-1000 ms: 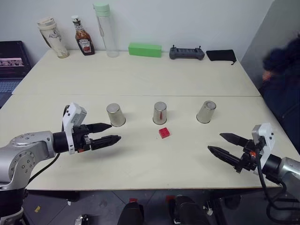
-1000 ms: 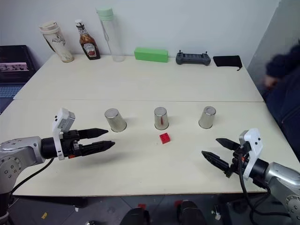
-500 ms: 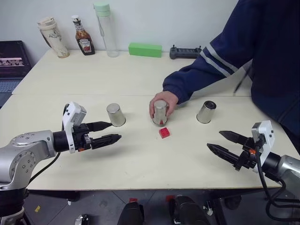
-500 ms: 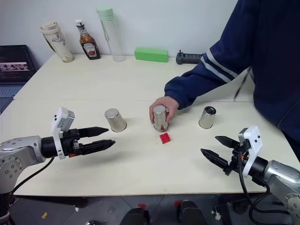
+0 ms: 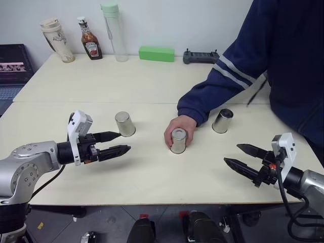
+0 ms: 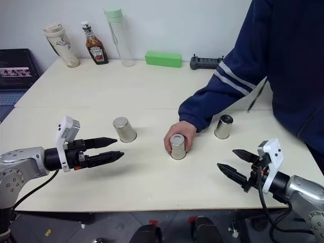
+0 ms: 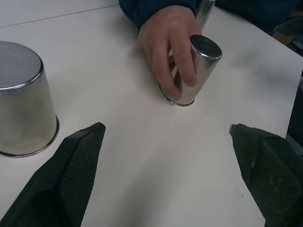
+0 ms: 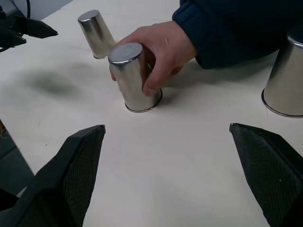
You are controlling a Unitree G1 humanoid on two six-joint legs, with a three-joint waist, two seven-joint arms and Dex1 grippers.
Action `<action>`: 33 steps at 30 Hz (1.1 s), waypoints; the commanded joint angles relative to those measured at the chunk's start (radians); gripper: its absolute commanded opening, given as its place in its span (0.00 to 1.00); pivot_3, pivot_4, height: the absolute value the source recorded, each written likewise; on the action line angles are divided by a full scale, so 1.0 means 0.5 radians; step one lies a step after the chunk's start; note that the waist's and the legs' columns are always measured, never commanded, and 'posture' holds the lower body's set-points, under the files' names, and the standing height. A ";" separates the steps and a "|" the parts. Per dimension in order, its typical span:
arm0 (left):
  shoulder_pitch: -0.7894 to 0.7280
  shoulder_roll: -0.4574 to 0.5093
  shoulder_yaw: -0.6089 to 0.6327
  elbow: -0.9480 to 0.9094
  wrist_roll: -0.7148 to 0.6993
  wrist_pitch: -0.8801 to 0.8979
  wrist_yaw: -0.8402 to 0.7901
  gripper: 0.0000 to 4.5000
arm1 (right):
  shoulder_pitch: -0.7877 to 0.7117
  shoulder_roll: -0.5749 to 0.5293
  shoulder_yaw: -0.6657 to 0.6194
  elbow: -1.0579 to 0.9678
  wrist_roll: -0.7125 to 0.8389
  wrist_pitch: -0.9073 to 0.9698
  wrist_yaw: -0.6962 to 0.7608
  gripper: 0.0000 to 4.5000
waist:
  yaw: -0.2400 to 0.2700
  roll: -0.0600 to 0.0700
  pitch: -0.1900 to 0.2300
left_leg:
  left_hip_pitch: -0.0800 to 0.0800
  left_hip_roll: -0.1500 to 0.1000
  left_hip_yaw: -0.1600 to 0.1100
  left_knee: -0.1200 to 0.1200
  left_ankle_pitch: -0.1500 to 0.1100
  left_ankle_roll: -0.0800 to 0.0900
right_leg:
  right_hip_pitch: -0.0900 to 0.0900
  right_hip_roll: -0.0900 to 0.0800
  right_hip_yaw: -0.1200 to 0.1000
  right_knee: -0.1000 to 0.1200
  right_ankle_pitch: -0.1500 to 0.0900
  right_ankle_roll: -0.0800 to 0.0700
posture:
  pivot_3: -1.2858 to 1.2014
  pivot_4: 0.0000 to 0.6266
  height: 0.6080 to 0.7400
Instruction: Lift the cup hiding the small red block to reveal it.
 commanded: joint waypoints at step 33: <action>-0.077 0.006 -0.071 0.042 0.044 -0.076 -0.057 1.00 | 0.068 -0.005 -0.067 -0.021 0.005 -0.086 0.035 1.00 | 0.000 0.000 0.000 | 0.000 0.000 0.000 0.001 0.000 0.000 | 0.000 0.000 0.000 0.000 0.000 0.000 | 0.52 0.24 1.00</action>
